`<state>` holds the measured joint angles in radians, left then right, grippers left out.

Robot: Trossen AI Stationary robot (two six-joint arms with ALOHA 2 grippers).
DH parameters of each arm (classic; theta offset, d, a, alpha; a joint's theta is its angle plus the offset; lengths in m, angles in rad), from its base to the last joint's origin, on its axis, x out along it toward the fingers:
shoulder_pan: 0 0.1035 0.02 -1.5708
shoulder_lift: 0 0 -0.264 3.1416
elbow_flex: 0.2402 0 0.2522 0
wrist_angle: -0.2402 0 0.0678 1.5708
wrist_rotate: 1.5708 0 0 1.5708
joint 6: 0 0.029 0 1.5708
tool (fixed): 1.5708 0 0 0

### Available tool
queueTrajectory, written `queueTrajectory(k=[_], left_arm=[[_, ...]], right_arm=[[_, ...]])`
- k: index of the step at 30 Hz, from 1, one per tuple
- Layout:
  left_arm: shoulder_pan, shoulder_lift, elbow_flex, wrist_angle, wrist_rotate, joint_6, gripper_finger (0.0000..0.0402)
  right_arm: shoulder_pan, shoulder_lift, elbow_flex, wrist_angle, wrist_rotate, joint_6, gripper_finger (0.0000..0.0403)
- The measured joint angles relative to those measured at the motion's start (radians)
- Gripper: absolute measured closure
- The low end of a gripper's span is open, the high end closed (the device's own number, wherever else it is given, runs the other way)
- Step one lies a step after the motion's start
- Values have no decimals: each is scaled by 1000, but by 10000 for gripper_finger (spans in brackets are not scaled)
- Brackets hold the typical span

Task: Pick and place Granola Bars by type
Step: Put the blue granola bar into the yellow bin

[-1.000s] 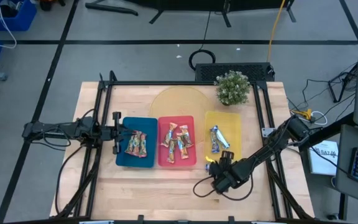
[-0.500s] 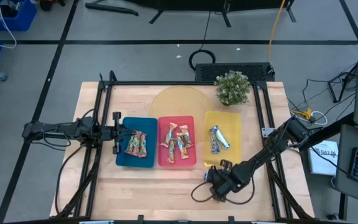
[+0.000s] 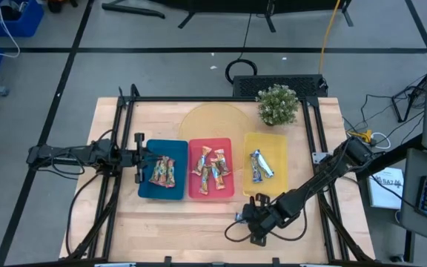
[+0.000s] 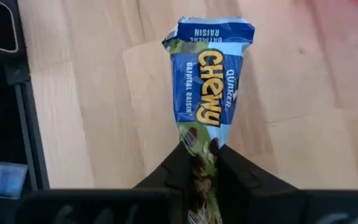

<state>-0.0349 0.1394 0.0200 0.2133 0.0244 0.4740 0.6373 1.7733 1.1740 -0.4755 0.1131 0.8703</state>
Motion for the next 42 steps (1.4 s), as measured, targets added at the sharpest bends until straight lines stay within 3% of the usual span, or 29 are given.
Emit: queueTrajectory(k=[4,9,12,15,18,22,31,36,42], left_arm=[[0,0,0,0,0,-1,364],[0,0,0,0,1,-2,364],[0,0,0,1,0,1,364],[0,0,0,1,0,2,364],[0,0,0,1,0,2,364],[0,0,0,0,0,16,364],[0,0,0,-1,-10,21,364],[0,0,0,-1,-18,44,364],[0,0,0,0,-36,44,364]], right_arm=[[-13,-69,4,-13,69,36,362],[-59,-198,5,-124,292,170,363],[-90,-267,6,-283,470,328,363],[-148,-311,-1,-469,539,505,363],[-217,-343,-39,-552,494,645,363],[-297,-363,-124,-501,323,716,363],[-406,-369,-355,-148,171,647,366],[-431,-369,-394,-129,146,608,365],[-435,-395,-394,-115,148,476,327]])
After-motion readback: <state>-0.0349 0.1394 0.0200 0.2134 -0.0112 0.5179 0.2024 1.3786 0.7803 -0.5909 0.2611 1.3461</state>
